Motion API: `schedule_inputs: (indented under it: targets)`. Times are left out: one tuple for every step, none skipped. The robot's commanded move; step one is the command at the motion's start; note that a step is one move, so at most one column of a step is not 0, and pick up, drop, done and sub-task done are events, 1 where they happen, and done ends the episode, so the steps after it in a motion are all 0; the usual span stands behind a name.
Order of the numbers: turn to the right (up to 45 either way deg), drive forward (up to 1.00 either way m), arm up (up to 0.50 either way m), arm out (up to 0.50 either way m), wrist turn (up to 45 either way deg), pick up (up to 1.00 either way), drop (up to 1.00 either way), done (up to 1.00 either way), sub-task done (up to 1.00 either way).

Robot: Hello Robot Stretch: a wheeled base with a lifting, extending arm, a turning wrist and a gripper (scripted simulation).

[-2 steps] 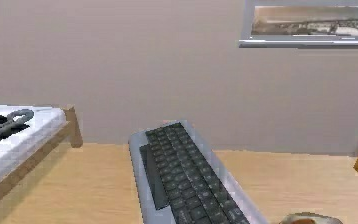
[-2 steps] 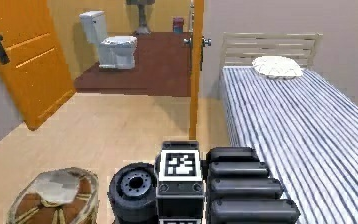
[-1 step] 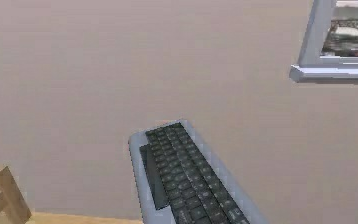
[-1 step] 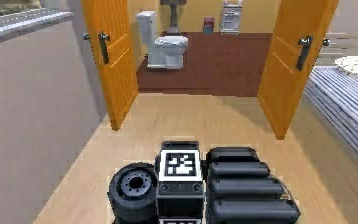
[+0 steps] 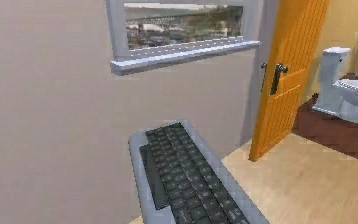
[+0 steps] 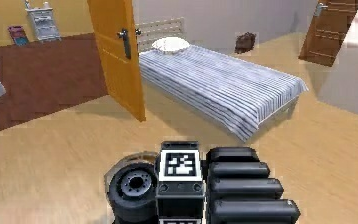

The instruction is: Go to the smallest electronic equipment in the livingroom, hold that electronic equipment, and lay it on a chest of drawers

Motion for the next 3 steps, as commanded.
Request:
schedule_inputs:
  targets:
    - [3.0, 0.0, 0.0, 0.0, 0.0, 0.0, 0.0, 0.0, 0.0]
    - [0.0, 0.4, 0.0, 0.0, 0.0, 0.0, 0.0, 0.0, 0.0]
    - [36.0, 0.0, 0.0, 0.0, 0.0, 0.0, 0.0, 0.0, 0.0]
